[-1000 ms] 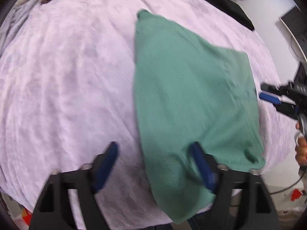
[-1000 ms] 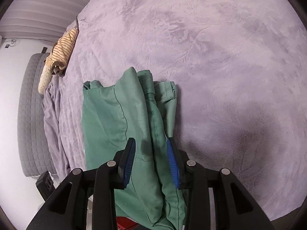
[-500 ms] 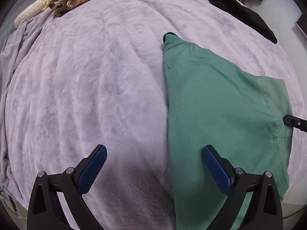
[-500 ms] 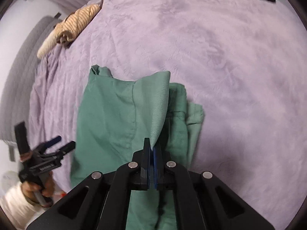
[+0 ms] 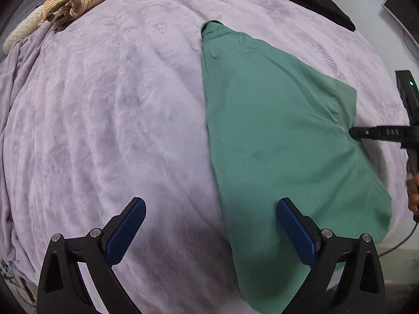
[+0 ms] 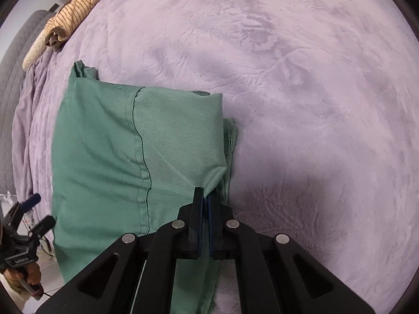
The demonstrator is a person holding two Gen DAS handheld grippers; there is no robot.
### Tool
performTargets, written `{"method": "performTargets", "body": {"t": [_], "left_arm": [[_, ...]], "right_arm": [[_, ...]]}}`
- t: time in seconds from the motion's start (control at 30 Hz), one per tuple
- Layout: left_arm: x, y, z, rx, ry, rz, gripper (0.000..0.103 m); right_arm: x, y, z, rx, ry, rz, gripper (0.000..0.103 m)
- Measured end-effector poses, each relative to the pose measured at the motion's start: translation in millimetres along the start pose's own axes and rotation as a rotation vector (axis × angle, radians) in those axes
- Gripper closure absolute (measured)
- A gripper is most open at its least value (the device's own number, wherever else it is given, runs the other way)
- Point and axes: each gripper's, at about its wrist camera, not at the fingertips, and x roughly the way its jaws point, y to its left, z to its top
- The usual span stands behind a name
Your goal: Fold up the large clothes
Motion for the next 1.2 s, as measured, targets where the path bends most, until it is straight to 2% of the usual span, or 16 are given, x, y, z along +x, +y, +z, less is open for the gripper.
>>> {"method": "performTargets", "body": {"t": [0.07,0.13,0.27,0.3,0.33,0.37,0.4,0.47,0.5,0.53,0.6,0.67,0.73,0.93,1.07,1.2], "left_arm": [[-3,-7,-21,0.061,0.027,-0.013,0.002],[1,-14,-41,0.118,0.057,-0.006,0.002],[3,-15,-63,0.096,0.088,-0.047,0.002],[2,-15,-64,0.088,0.085,-0.049,0.002],[2,-15,-65,0.080,0.085,-0.053,0.002],[2,-14,-65,0.073,0.086,-0.056,0.002],[3,-14,-66,0.067,0.087,-0.059,0.002],[6,-14,-68,0.074,0.082,-0.054,0.002],[10,-14,-70,0.080,0.080,-0.050,0.002],[12,-15,-72,0.084,0.081,-0.051,0.002],[15,-15,-76,0.082,0.079,-0.061,0.002],[17,-17,-79,0.082,0.072,-0.054,0.001],[19,-20,-83,0.085,0.066,-0.044,0.001],[25,-24,-85,0.076,0.071,-0.029,0.000],[23,-26,-88,0.082,0.068,-0.019,0.000],[22,-25,-88,0.069,0.076,-0.022,0.000]], "right_arm": [[-11,-2,-5,0.013,-0.001,0.008,0.101],[-27,-2,-14,0.020,-0.011,0.015,0.093],[-62,0,-48,0.050,-0.004,0.105,0.093],[-69,2,-59,0.050,0.000,0.130,0.083],[-75,5,-70,0.046,0.008,0.154,0.061],[-79,10,-82,0.039,0.012,0.163,0.050],[-80,16,-95,0.025,0.016,0.161,0.045],[-72,26,-114,0.004,0.049,0.119,0.056],[-63,27,-120,0.009,0.060,0.079,0.085],[-52,23,-127,0.033,0.076,0.034,0.096],[-32,11,-132,0.108,0.078,0.003,0.096],[-13,-7,-139,0.214,0.101,0.024,0.096],[-3,-13,-143,0.248,0.105,0.041,0.096],[5,-8,-141,0.235,0.113,0.001,0.096],[2,7,-144,0.178,0.114,-0.048,0.096],[5,13,-147,0.172,0.119,-0.056,0.096]]}}
